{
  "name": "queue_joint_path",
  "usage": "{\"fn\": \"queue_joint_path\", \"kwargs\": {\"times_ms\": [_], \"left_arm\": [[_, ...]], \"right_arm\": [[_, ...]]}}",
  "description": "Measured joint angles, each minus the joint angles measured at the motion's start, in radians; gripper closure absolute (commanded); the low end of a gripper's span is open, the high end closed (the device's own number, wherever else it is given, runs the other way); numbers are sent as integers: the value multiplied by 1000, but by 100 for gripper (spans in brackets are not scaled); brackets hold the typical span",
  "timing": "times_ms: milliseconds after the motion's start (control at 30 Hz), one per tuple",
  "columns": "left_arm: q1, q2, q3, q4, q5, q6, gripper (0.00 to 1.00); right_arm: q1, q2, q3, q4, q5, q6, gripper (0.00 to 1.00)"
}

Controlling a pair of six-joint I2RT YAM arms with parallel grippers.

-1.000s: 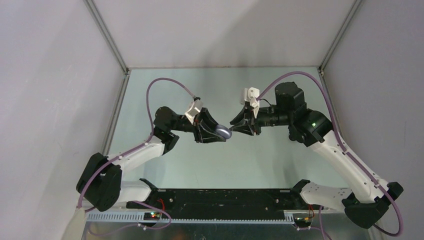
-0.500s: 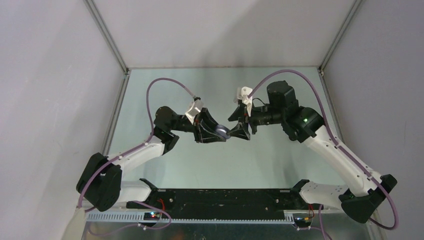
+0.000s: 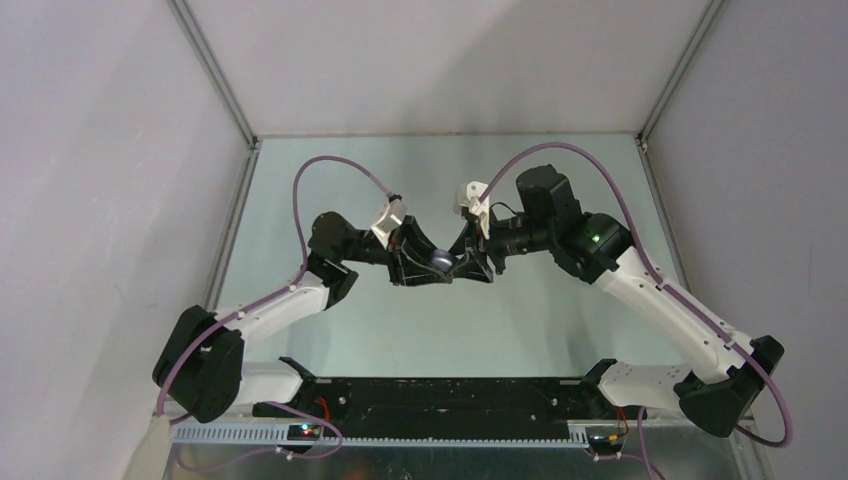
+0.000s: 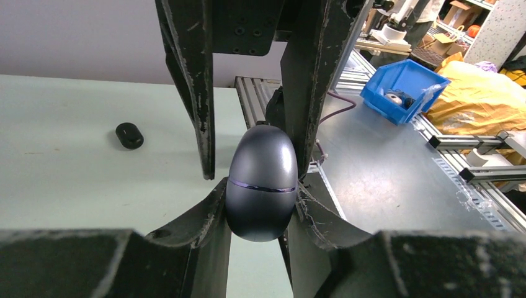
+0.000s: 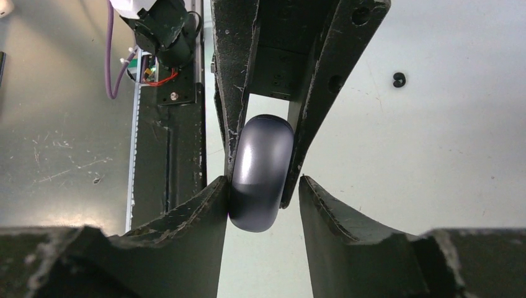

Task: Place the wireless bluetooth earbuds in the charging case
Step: Place the charging case at the center of the board.

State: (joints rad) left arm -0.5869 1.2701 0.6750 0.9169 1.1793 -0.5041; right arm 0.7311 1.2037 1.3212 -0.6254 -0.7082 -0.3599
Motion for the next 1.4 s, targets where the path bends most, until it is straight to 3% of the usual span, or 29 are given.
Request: {"fn": "queue_joint_path", "kwargs": {"times_ms": [233, 333, 500, 700, 1033, 1267, 1400], "left_arm": [[1, 0, 0, -7, -7, 11, 93], [1, 0, 0, -12, -16, 18, 79], [1, 0, 0, -28, -21, 34, 60], [0, 0, 0, -40, -18, 34, 4], [3, -4, 6, -119, -8, 93, 1], [63, -51, 121, -560, -138, 435, 1], [132, -108, 132, -682, -240, 542, 1]], "right_arm": [[7, 1, 0, -8, 3, 2, 74], [6, 1, 0, -6, 10, 8, 87], [6, 1, 0, -9, 18, 8, 92], [6, 1, 0, -9, 24, 6, 93], [-32, -9, 0, 5, 53, 16, 93], [-167, -12, 0, 48, 78, 60, 93], [-271, 38, 3, 93, 89, 108, 92]]}}
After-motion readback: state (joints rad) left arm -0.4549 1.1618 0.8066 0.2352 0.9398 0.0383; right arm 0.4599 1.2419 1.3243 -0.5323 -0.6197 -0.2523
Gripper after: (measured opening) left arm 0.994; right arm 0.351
